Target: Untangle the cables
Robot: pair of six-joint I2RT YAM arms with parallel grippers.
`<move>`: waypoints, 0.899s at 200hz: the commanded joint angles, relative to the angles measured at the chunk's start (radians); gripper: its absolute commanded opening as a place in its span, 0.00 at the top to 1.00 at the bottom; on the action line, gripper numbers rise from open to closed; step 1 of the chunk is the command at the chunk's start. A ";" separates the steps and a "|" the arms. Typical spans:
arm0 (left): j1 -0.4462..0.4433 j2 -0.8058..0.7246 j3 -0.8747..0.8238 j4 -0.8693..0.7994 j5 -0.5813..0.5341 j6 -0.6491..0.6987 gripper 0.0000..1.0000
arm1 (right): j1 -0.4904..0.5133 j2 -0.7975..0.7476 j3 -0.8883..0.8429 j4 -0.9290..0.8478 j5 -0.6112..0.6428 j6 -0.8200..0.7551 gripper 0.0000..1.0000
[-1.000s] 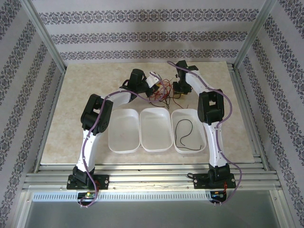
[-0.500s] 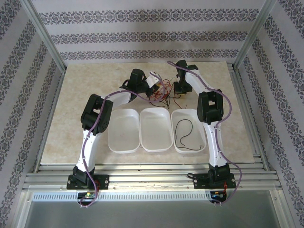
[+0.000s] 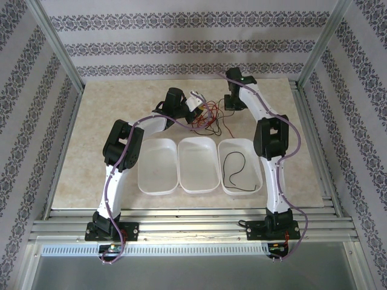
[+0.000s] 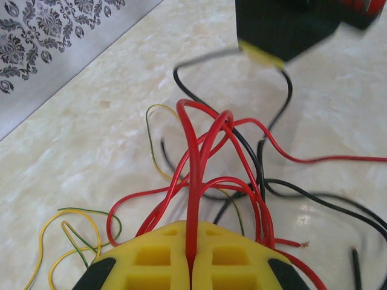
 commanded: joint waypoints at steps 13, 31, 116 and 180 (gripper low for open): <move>-0.013 0.016 0.012 0.013 0.002 -0.006 0.99 | 0.026 -0.141 0.027 0.049 0.084 0.032 1.00; -0.014 0.017 0.010 0.013 0.001 -0.004 0.99 | 0.041 -0.180 0.029 0.062 0.104 0.030 1.00; -0.038 0.033 0.045 -0.060 -0.036 0.049 1.00 | 0.110 -0.286 0.113 0.089 0.096 0.021 1.00; -0.040 0.047 0.064 -0.061 -0.040 0.034 1.00 | 0.171 -0.323 0.237 0.060 0.090 -0.007 1.00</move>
